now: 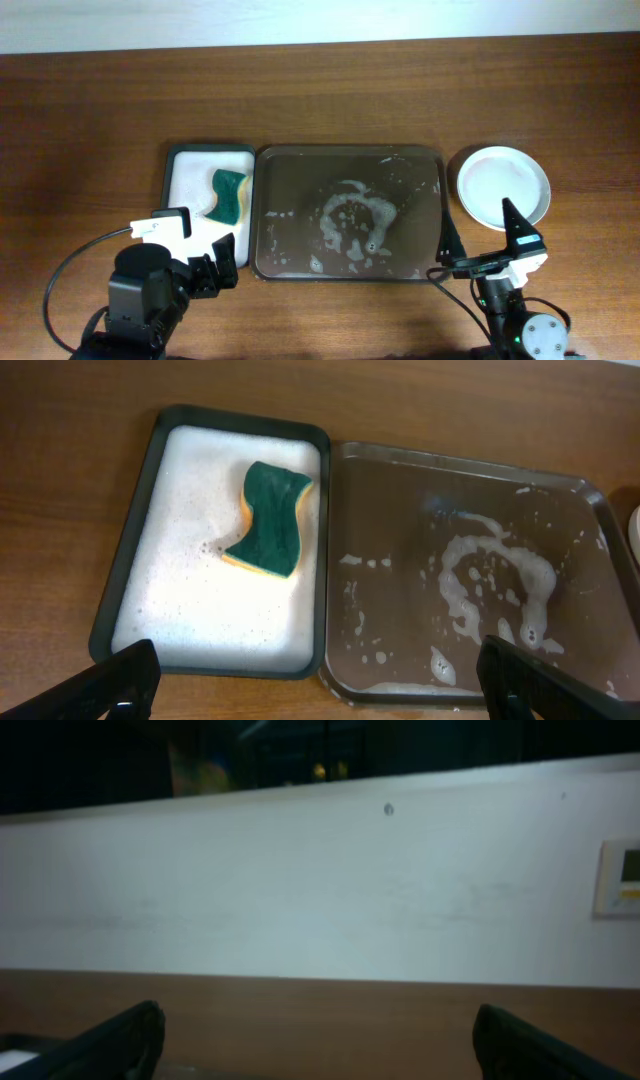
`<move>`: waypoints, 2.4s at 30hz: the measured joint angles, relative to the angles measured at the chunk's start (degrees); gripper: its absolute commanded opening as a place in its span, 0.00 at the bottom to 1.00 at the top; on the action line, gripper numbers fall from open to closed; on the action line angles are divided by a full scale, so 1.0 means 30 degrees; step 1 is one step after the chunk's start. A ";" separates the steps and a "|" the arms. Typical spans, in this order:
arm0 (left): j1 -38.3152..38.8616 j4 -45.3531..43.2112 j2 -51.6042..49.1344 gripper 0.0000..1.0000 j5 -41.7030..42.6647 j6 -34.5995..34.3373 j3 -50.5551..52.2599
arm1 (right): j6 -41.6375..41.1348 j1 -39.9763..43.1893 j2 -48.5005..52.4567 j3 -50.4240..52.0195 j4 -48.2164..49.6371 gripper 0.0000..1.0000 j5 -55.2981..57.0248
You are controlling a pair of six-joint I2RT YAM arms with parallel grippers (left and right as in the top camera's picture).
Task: Clean dirty plates on tray and stack at the side
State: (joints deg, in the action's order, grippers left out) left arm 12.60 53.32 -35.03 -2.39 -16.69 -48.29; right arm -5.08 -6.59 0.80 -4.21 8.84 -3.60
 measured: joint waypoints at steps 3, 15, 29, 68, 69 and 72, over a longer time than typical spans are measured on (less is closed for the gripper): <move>0.0000 0.0000 0.0000 0.99 0.0000 0.0000 0.0000 | -0.0007 0.0000 0.0000 0.1020 0.0714 0.99 -0.0029; 0.0000 -0.0007 0.0000 0.99 0.0007 0.0000 0.0000 | 0.0211 0.0095 -0.0036 0.1202 -0.4248 0.99 -0.0029; 0.0000 -0.0007 0.0000 0.99 0.0007 0.0000 0.0000 | 0.0197 0.0095 -0.0036 0.1202 -0.4240 0.99 -0.0029; -0.3104 -1.6196 1.1409 0.99 0.0590 0.4218 1.5817 | 0.0204 0.0095 -0.0058 0.1202 -0.4248 0.99 -0.0029; -0.3104 -1.6196 1.1409 0.99 0.0590 0.4218 1.5817 | 0.0204 0.0095 -0.0058 0.1202 -0.4248 0.99 -0.0029; -0.3104 -1.6196 1.1409 0.99 0.0590 0.4218 1.5817 | 0.0197 0.0095 -0.0058 0.1202 -0.4248 0.99 -0.0029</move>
State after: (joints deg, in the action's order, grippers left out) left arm 3.29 4.73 -0.80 -0.62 -4.03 -0.84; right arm -4.49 -6.31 0.62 -0.60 -3.90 -3.68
